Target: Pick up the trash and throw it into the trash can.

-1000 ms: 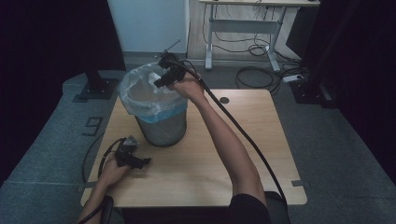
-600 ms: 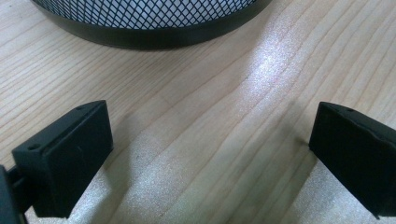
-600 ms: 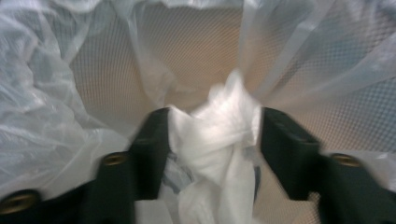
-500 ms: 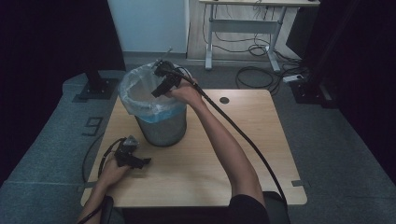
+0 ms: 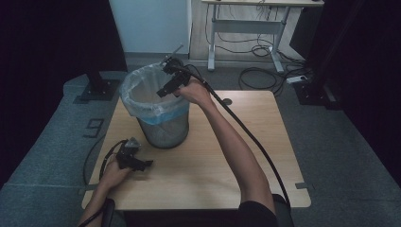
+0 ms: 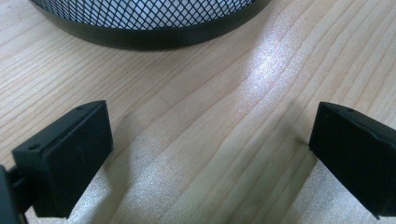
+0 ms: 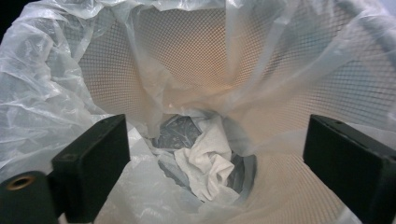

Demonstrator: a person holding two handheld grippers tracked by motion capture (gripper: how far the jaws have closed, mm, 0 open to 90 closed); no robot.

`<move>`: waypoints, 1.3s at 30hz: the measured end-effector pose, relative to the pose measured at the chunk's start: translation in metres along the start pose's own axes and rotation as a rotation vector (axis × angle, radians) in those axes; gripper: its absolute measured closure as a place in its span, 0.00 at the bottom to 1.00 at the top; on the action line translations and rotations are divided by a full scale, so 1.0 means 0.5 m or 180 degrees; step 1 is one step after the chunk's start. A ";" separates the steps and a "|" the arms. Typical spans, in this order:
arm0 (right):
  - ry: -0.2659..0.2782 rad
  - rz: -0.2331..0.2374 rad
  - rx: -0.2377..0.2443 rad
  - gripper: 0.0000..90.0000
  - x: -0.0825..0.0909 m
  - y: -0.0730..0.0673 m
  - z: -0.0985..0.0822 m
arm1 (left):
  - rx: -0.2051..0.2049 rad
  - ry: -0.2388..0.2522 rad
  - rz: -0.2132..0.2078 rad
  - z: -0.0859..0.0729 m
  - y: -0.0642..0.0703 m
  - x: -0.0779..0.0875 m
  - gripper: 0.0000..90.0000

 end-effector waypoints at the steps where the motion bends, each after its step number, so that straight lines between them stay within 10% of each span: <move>1: 0.0010 -0.0012 0.0002 0.03 0.003 0.000 -0.001 | 0.0001 0.0001 0.0000 0.000 0.000 0.000 0.00; 39: 0.0308 -0.0289 0.0028 0.00 0.155 0.031 -0.114 | 0.0009 0.0006 0.0003 0.000 0.001 0.000 0.00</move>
Point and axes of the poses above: each handheld gripper's, and its own axes: x roughly backward along the jaws, z roughly out of its top, y roughly to its right, the point moved 1 cm from there along -x, roughly forward along the jaws, and after that the axes turned 2 degrees about z, right-handed, at the moved point
